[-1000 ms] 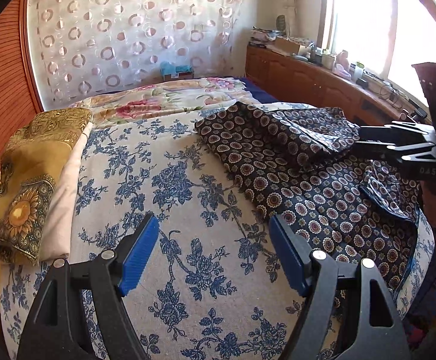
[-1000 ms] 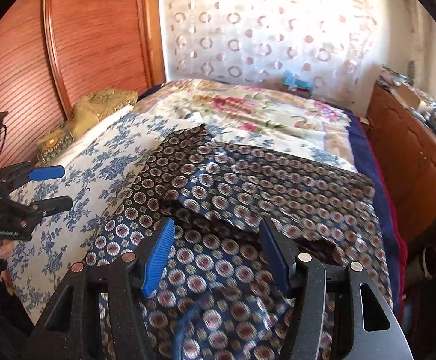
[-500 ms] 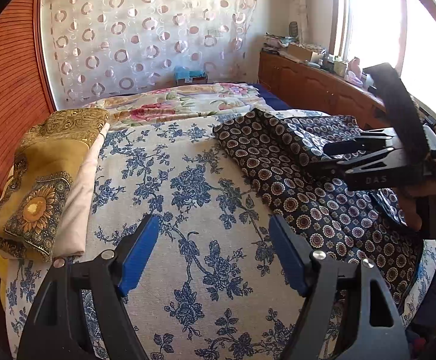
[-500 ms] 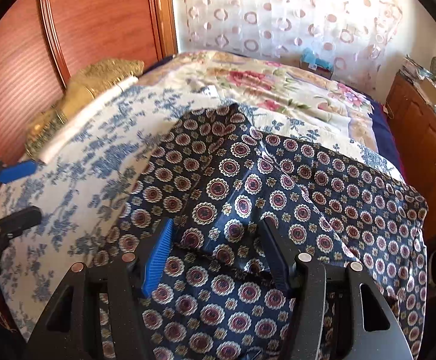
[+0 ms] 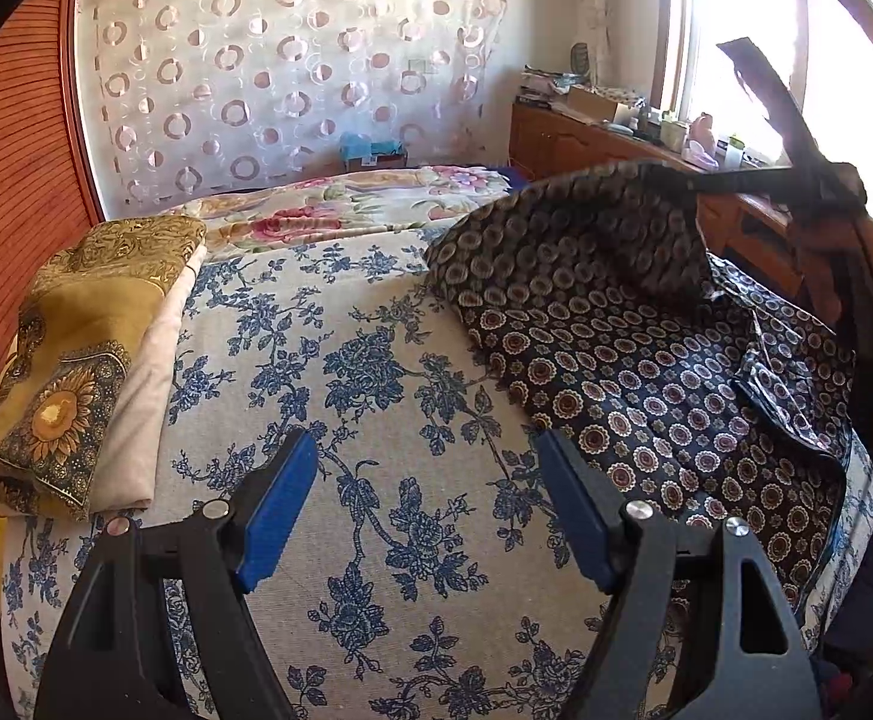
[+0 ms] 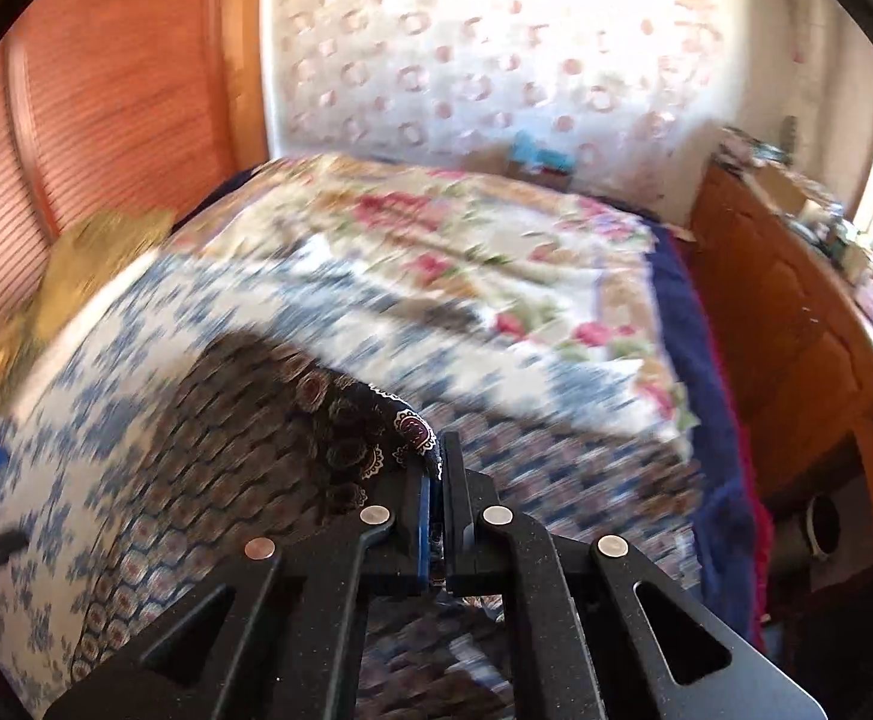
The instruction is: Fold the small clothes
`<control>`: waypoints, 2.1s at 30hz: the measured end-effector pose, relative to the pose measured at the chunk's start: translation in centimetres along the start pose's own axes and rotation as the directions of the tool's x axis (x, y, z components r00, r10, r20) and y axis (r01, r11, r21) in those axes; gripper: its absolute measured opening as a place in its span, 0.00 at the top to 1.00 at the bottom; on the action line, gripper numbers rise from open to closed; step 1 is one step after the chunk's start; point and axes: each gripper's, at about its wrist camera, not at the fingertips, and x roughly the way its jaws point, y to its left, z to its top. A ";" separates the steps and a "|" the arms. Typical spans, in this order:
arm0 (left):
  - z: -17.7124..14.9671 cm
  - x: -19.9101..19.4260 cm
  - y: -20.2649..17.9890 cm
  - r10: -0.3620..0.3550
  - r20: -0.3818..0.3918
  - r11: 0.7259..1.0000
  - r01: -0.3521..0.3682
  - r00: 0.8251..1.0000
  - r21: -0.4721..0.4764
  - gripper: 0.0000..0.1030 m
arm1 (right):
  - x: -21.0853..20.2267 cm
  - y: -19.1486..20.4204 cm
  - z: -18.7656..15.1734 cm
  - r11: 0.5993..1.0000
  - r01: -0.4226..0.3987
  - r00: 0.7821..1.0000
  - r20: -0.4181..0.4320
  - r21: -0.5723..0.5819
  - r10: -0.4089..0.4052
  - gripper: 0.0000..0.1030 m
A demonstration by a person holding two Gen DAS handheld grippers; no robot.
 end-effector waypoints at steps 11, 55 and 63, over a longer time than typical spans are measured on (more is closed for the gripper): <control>-0.1 0.5 -1.6 -0.024 -0.018 0.999 0.025 1.000 0.039 0.25 | 2.2 -4.0 1.9 0.976 0.195 0.977 -0.109 0.097 -0.185 0.59; -1.1 4.8 -4.9 -0.044 -0.194 0.994 0.063 0.980 0.090 0.19 | -11.3 -3.2 -20.5 0.992 0.002 1.000 0.003 0.129 -0.003 0.98; -0.3 3.3 -5.1 -0.055 -0.117 0.995 0.065 0.992 0.077 0.19 | -11.6 -3.8 -22.0 0.984 0.037 0.999 0.016 0.172 -0.041 0.98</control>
